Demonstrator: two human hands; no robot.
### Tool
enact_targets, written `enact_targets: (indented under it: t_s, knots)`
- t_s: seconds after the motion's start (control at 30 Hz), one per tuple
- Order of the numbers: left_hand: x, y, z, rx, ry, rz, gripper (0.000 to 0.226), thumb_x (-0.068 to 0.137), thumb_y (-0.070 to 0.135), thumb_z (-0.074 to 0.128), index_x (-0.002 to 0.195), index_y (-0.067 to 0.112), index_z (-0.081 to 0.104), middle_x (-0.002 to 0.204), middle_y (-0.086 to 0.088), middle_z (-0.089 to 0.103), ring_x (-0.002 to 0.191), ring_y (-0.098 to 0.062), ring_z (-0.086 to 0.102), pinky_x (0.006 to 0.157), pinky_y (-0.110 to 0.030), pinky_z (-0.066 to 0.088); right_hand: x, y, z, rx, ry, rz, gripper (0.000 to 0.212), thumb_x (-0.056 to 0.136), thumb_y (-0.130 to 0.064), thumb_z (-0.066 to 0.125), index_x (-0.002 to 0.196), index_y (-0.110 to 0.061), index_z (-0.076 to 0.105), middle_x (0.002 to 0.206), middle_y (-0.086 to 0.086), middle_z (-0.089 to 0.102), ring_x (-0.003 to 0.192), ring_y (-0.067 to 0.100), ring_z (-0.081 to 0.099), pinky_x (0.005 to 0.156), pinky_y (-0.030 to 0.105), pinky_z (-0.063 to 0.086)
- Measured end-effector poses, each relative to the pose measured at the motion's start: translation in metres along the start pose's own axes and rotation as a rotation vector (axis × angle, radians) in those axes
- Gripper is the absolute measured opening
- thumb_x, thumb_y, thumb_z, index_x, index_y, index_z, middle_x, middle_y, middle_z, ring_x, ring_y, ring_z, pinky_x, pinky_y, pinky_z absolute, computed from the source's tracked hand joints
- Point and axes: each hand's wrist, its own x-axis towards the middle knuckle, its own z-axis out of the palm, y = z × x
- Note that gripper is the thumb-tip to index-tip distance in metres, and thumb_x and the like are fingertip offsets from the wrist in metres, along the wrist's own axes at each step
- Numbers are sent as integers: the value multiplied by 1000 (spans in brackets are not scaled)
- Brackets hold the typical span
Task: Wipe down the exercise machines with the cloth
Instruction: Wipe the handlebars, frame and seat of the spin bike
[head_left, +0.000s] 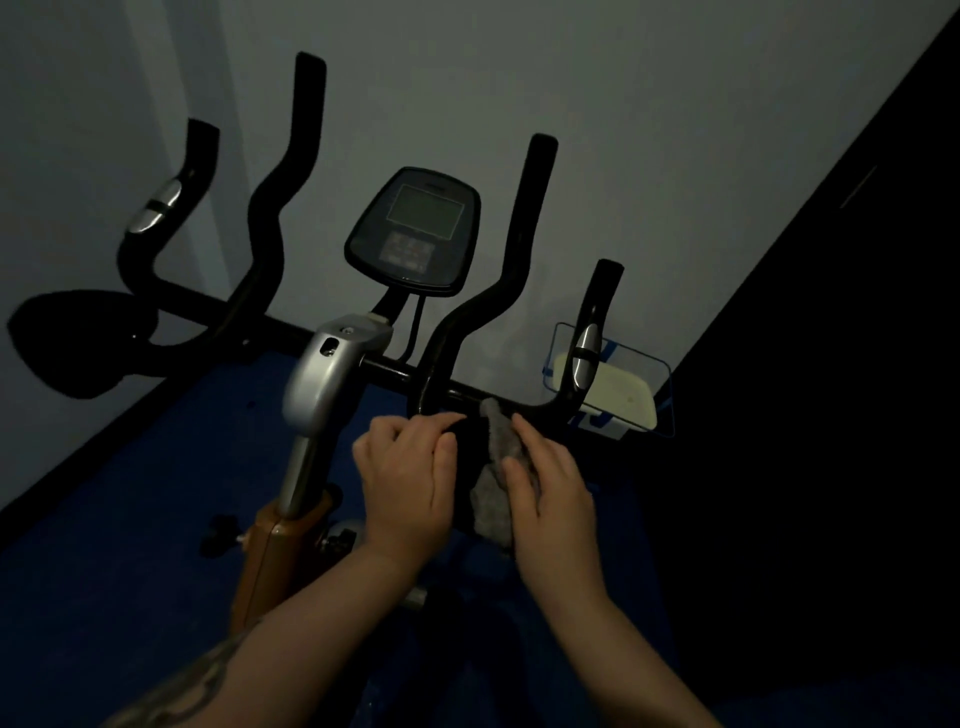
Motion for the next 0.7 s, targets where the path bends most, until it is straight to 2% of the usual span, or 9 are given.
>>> enact_targets:
  t_s: [0.07, 0.13, 0.2, 0.23, 0.33, 0.4, 0.5, 0.63, 0.7]
  knots:
    - [0, 0, 1, 0, 8, -8, 41, 96, 32, 29, 103, 19, 67, 88, 11, 62, 87, -12, 42, 76, -29, 20, 18, -1, -2, -167, -79, -15, 37, 101, -30, 46, 138, -33, 47, 117, -12, 52, 103, -3, 50, 81, 5, 39]
    - [1, -1, 3, -5, 11, -8, 42, 96, 32, 28, 102, 19, 67, 87, 9, 63, 86, -13, 42, 75, -30, 21, 43, -5, -2, -258, -135, 3, 29, 100, -36, 45, 123, -28, 60, 111, -5, 60, 101, 10, 56, 80, 22, 45]
    - [1, -1, 3, -7, 12, -4, 41, 95, 31, 28, 102, 18, 67, 87, 8, 63, 86, -13, 41, 75, -30, 21, 46, -8, 2, -261, -117, 1, 29, 100, -39, 43, 111, -24, 64, 102, -3, 63, 98, 13, 57, 80, 30, 46]
    - [1, -1, 3, -3, 12, -1, 41, 95, 31, 28, 102, 18, 67, 87, 7, 63, 86, -14, 41, 75, -30, 21, 41, -7, 3, -301, -78, -19, 29, 100, -39, 41, 113, -24, 63, 102, -3, 62, 99, 14, 55, 81, 32, 45]
    - [1, -1, 2, 1, 13, 10, 40, 95, 30, 30, 103, 18, 67, 88, 6, 64, 86, -15, 42, 74, -30, 21, 25, -5, 1, -561, -44, -75, 30, 103, -35, 34, 120, -22, 55, 104, -1, 57, 98, 16, 47, 81, 33, 40]
    - [1, -1, 1, -8, 20, 34, 40, 95, 29, 30, 103, 17, 67, 87, 7, 63, 85, -15, 43, 75, -31, 23, 35, -8, 0, -680, -91, -63, 29, 104, -35, 26, 105, -20, 52, 95, 0, 56, 88, 18, 48, 69, 33, 35]
    - [2, -1, 1, -24, 20, 34, 39, 95, 29, 31, 104, 17, 67, 89, 6, 63, 86, -15, 43, 77, -31, 23, 48, -15, 0, -689, -164, -58, 32, 105, -37, 21, 91, -21, 45, 82, -4, 51, 78, 18, 51, 60, 31, 30]
    - [1, -1, -1, 46, 13, 36, 39, 94, 29, 33, 105, 17, 69, 108, 0, 62, 103, -19, 44, 83, -31, 24, 22, -13, -7, -646, -106, 51, 31, 103, -41, 23, 104, -20, 45, 98, -1, 55, 85, 17, 51, 62, 31, 33]
    - [2, -3, -3, 41, -6, 65, 39, 93, 28, 34, 105, 16, 69, 110, -1, 63, 108, -17, 46, 87, -30, 23, -1, -13, -15, -645, -126, 135, 28, 102, -45, 22, 104, -23, 39, 94, -4, 56, 79, 14, 52, 58, 31, 35]
